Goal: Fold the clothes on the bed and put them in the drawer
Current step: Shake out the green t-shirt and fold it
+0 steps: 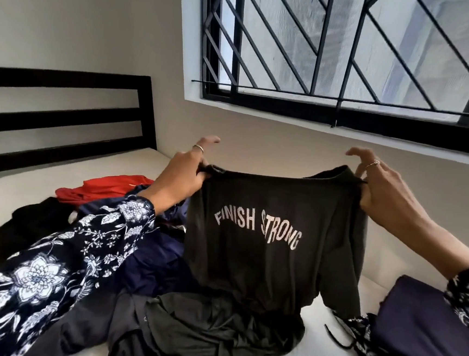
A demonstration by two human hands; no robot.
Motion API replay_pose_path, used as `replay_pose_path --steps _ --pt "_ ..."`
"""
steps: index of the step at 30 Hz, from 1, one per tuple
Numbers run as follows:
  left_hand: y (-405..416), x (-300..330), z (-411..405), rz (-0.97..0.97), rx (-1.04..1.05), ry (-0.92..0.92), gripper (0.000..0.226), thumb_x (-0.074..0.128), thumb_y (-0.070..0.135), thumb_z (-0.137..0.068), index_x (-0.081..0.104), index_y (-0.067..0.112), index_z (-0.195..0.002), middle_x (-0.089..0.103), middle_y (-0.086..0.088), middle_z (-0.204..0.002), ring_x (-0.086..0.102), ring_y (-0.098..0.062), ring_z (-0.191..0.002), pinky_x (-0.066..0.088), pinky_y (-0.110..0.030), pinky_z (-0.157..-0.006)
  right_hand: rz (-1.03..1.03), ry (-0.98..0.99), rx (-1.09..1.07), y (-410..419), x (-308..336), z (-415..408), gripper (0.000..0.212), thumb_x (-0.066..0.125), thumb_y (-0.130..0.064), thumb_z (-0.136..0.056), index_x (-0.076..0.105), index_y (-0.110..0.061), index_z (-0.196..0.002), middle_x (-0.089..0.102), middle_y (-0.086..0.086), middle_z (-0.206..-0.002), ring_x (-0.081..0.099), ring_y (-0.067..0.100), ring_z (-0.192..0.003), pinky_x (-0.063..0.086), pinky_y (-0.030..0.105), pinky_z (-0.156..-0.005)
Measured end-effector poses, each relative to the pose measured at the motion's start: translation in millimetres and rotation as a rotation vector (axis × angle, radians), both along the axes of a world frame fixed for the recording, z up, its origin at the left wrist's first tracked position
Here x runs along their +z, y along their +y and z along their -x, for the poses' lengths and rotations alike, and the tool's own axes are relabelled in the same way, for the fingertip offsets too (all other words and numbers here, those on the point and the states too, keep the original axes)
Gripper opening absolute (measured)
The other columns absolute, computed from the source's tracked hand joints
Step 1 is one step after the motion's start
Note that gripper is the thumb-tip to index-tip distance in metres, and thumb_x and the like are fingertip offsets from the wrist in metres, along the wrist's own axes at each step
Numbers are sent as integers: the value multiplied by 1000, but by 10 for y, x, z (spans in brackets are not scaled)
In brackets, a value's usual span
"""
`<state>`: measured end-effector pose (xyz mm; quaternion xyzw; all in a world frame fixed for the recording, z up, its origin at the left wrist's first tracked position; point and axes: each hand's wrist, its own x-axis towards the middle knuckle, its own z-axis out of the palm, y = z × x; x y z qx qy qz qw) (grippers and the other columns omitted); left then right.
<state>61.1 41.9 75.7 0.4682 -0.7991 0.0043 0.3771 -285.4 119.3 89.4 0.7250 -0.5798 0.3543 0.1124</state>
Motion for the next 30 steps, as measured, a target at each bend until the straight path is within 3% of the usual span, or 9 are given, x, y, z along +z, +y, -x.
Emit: replay_pose_path --steps 5,9,11,13,15,17,22,25,30 --pt "17 -47 65 18 218 -484 30 52 18 -94 62 21 -122 65 -9 -105 63 -30 -98 49 -39 -79 -310 50 -335 -207 -161 80 11 52 4 -75 60 -1 -80 61 19 -87 59 35 -73 48 36 -63" --pt "-7 -62 208 -119 173 -72 21 44 15 -97 62 17 -108 68 -11 -79 70 -23 -61 54 -32 -64 -472 -452 -366 -418 -395 113 24 39 0 -85 53 -11 -101 59 13 -95 69 31 -56 58 39 -56" --pt "-78 -51 246 -208 148 75 29 38 14 -99 54 18 -124 69 -13 -83 66 -15 -46 55 -27 -56 -545 -701 -287 -544 -466 174 26 44 -2 -90 52 -5 -115 57 17 -112 69 37 -77 59 38 -51" --pt "-130 -73 248 -250 153 76 35 35 16 -101 47 21 -134 69 -16 -93 68 -15 -48 58 -30 -59 -630 -685 -256 -602 -499 214 24 51 -5 -92 52 -2 -116 56 18 -117 66 38 -90 60 44 -63" --pt "-165 -102 214 -246 184 35 38 34 18 -101 44 22 -137 67 -18 -95 70 -22 -60 59 -37 -69 -641 -638 -260 -572 -454 171 16 46 -9 -97 54 -3 -110 55 16 -113 67 37 -85 60 38 -53" --pt "-189 -82 158 -202 201 -20 34 36 21 -102 48 17 -133 67 -20 -95 67 -33 -76 54 -40 -76 -571 -555 -261 -577 -364 166 17 45 -14 -100 54 -2 -108 55 16 -108 69 37 -78 57 34 -47" --pt "-203 214 -21 -169 77 -54 17 47 19 -100 59 11 -107 67 -13 -86 66 -27 -73 49 -29 -66 -292 -386 -202 -559 74 219 14 52 -12 -98 61 -2 -98 67 18 -87 67 27 -66 51 19 -47" --pt "-271 568 -120 -32 70 -65 22 57 23 -95 67 4 -101 69 -15 -88 66 -30 -83 50 -33 -75 -104 -266 -197 -598 531 274 11 56 -10 -94 64 -4 -90 66 15 -71 68 31 -76 45 25 -53" --pt "-224 1372 -124 231 98 -57 27 64 21 -90 68 -1 -106 67 -17 -97 61 -27 -84 40 -26 -75 222 -133 -178 -555 1384 246 18 54 -7 -92 65 2 -103 67 26 -98 63 37 -96 42 29 -81"
